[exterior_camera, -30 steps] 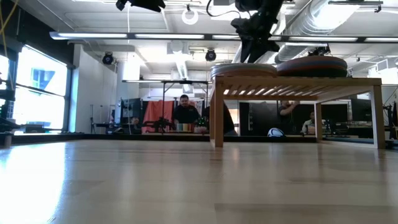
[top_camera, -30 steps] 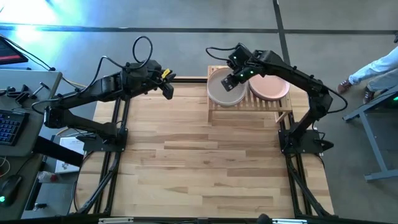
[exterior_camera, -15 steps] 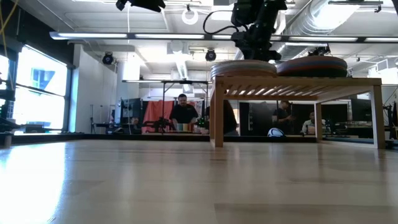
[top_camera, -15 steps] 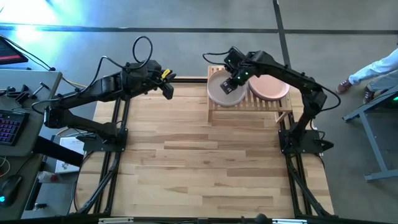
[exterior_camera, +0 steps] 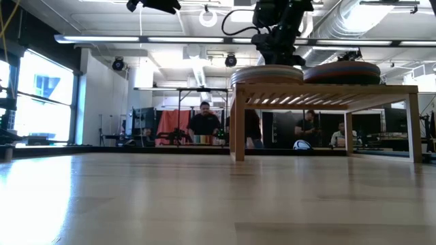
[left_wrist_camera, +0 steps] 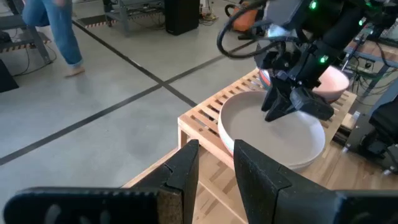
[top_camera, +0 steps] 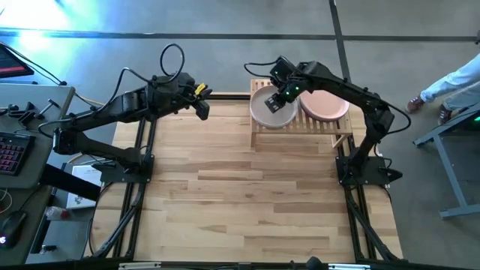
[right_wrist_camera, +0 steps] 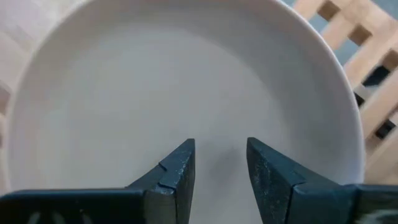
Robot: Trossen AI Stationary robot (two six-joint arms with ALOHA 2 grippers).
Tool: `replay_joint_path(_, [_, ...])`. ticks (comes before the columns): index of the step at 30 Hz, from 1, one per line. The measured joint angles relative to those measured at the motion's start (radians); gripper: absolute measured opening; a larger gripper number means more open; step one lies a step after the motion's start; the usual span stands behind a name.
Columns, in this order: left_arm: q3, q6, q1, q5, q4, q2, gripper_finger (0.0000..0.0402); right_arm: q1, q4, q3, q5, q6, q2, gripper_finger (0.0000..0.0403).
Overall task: Place and stack plates onto a shelf
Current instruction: Stack the grey plate on top of the light orange plate on the shelf, then return to Home Position
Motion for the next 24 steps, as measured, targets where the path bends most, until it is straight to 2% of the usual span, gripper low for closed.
replay_joint_path(4, [0.000, 0.000, 0.000, 0.000, -0.055, 0.000, 0.0090, 0.000, 0.042, 0.000, -0.036, -0.025, -0.015, 0.0121])
replay_joint_path(10, [-0.001, -0.053, 0.000, 0.000, -0.175, -0.001, 0.0090, 0.014, 0.097, 0.000, -0.132, -0.103, -0.105, 0.0121])
replay_joint_path(15, [-0.065, -0.117, -0.010, -0.001, -0.169, -0.031, 0.0090, 0.066, 0.118, 0.000, -0.104, -0.208, -0.213, 0.0121])
replay_joint_path(22, [-0.205, -0.193, -0.050, -0.004, -0.137, -0.114, 0.0090, 0.199, 0.147, -0.004, 0.017, -0.238, -0.328, 0.0121])
replay_joint_path(24, [-0.250, -0.199, -0.068, -0.016, -0.098, -0.147, 0.0090, 0.228, 0.211, -0.056, 0.019, -0.259, -0.360, 0.0121])
